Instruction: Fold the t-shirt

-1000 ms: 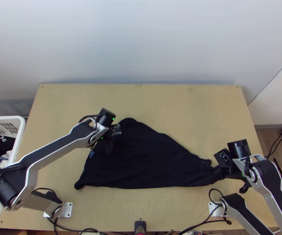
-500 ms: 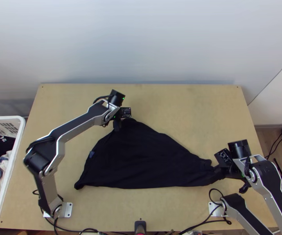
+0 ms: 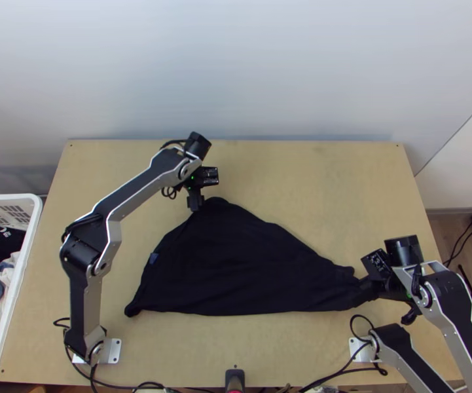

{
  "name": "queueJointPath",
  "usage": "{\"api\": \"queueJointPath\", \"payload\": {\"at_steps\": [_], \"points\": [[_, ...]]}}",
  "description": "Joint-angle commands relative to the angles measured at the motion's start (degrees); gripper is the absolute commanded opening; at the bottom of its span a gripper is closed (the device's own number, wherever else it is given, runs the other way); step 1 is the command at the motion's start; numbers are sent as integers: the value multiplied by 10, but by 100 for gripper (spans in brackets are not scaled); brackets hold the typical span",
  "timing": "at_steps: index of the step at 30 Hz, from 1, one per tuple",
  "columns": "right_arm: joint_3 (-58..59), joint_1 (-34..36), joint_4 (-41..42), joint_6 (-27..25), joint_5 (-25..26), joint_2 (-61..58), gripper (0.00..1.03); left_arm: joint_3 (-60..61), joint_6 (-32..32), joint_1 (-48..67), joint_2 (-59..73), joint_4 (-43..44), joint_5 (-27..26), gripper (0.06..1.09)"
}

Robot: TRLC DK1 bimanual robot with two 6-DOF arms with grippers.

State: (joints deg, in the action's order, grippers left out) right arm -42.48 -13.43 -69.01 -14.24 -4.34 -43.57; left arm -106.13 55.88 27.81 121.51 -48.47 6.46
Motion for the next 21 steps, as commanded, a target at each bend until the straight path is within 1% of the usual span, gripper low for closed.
{"api": "queueJointPath", "payload": {"at_steps": [1, 3, 4, 17, 19, 21], "points": [[-1, 1, 1, -1, 0, 0, 3, -128, -33, -11, 56, -181, -42, 100], [-1, 0, 1, 0, 0, -1, 3, -159, -50, -13, 71, -223, -69, 100], [-2, 0, 1, 1, 0, -1, 3, -161, -56, -13, 73, -225, -73, 100], [-1, 0, 5, 7, 1, -1, 3, -175, -71, -19, 92, -286, -95, 100], [-2, 1, 5, 7, 1, -1, 3, -175, -78, -19, 97, -287, -103, 97], [-4, 1, 5, 7, 1, -1, 3, -175, -86, -19, 100, -283, -112, 97]]}}
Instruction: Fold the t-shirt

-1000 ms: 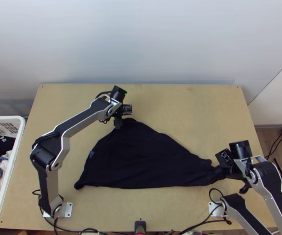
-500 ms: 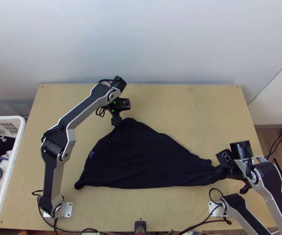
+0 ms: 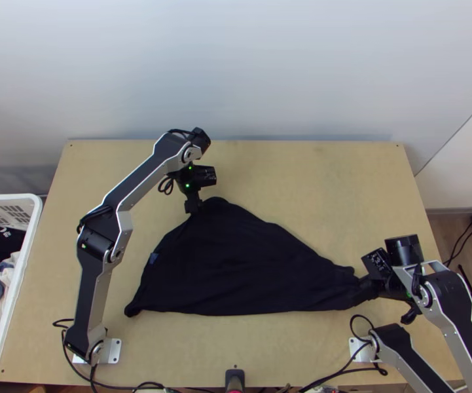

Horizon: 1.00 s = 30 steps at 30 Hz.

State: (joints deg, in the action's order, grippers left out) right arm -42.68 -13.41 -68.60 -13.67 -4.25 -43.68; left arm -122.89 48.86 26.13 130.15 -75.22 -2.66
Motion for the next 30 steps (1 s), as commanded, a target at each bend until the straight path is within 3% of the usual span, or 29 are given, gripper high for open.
{"api": "queueJointPath", "payload": {"at_steps": [1, 6, 14, 19, 27, 30], "points": [[-3, 0, 1, 1, 1, 0, 3, -8, -19, -1, 14, -11, -24, 97], [-3, 0, 1, 1, 1, 0, 3, -9, -32, 0, 20, 1, -26, 93], [1, 1, 3, 1, 1, 2, 3, -8, -61, -1, 31, 7, -37, 79], [3, 2, 3, 1, 1, 4, 3, -8, -67, -2, 37, 14, -40, 64], [6, 4, 3, 1, 2, 10, 3, -7, -78, -3, 41, 13, -69, 29], [7, 4, 3, 1, 2, 11, 3, -6, -81, -3, 39, 12, -73, 22]]}}
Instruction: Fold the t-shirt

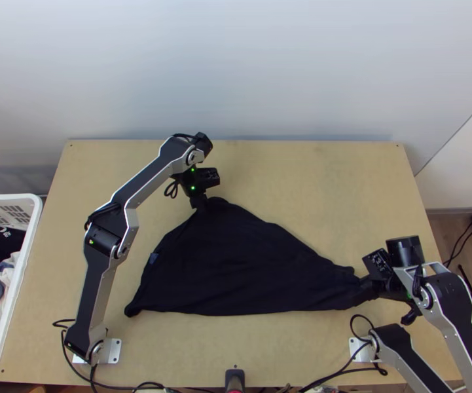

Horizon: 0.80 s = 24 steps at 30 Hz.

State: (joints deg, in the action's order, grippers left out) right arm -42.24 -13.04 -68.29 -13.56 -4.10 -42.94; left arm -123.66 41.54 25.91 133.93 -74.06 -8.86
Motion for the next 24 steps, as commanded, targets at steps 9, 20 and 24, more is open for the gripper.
{"api": "queueJointPath", "payload": {"at_steps": [9, 20, 24], "points": [[-8, 0, 0, -3, 4, 2, 3, 19, -19, -12, -21, -3, -26, 10], [-137, 65, 60, 18, 6, -5, 3, 13, -65, -89, -148, -15, -82, 10], [-182, 93, 86, 26, 6, -14, 3, -11, -108, -150, -199, -17, -120, 10]]}}
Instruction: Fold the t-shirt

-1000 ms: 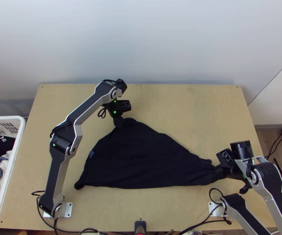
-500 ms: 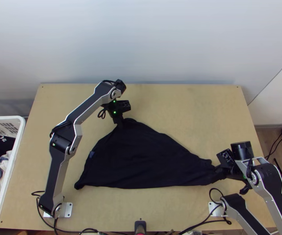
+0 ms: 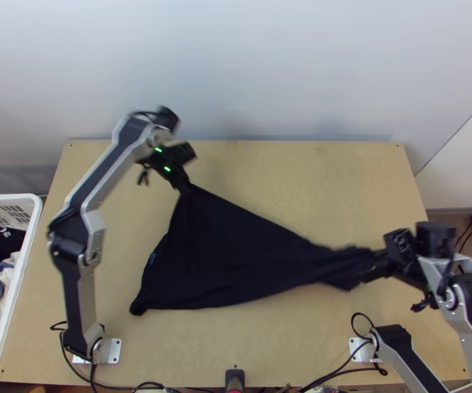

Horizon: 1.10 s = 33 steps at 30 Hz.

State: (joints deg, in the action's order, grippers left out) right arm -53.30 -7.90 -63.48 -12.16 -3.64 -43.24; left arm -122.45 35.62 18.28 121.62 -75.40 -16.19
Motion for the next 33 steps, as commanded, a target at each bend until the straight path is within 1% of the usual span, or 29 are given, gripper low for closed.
{"api": "queueJointPath", "payload": {"at_steps": [1, 3, 8, 10, 12, 13, 15, 16, 19, 22, 25, 27, 29, 31, 33], "points": [[-86, 41, 43, 15, 0, -14, 3, -40, -62, -90, -83, -7, -54, 10], [-116, 36, 49, 21, 0, -21, 3, -74, -94, -117, -100, -5, -64, 10], [-175, 27, 73, 50, 1, -25, 3, -84, -219, -183, -179, 70, -68, 10], [-188, 33, 92, 55, 1, -29, 3, -84, -239, -203, -208, 90, -68, 10], [-183, 54, 115, 55, 1, -34, 3, -84, -263, -226, -233, 112, -69, 10], [-180, 68, 134, 58, 1, -33, 3, -83, -279, -240, -243, 124, -79, 10], [-178, 86, 172, 86, 0, -27, 3, -82, -308, -268, -263, 146, -127, 10], [-179, 86, 187, 101, 1, -23, 3, -82, -319, -274, -274, 155, -134, 10], [-181, 71, 220, 127, 0, -19, 3, -82, -335, -276, -304, 176, -133, 10], [-190, 41, 255, 131, 0, -23, 3, -86, -361, -284, -325, 203, -133, 10], [-202, 21, 256, 129, 0, -30, 3, -74, -360, -283, -350, 184, -142, 10], [-202, -8, 230, 126, -1, -28, 3, -43, -347, -272, -381, 169, -163, 10], [-198, -38, 203, 125, -1, -14, 3, -31, -318, -247, -403, 126, -169, 10], [-191, -53, 173, 126, -1, 7, 3, -26, -277, -214, -420, 59, -169, 10], [-174, -65, 139, 126, -1, 32, 3, 18, -238, -191, -457, 12, -169, 10]]}}
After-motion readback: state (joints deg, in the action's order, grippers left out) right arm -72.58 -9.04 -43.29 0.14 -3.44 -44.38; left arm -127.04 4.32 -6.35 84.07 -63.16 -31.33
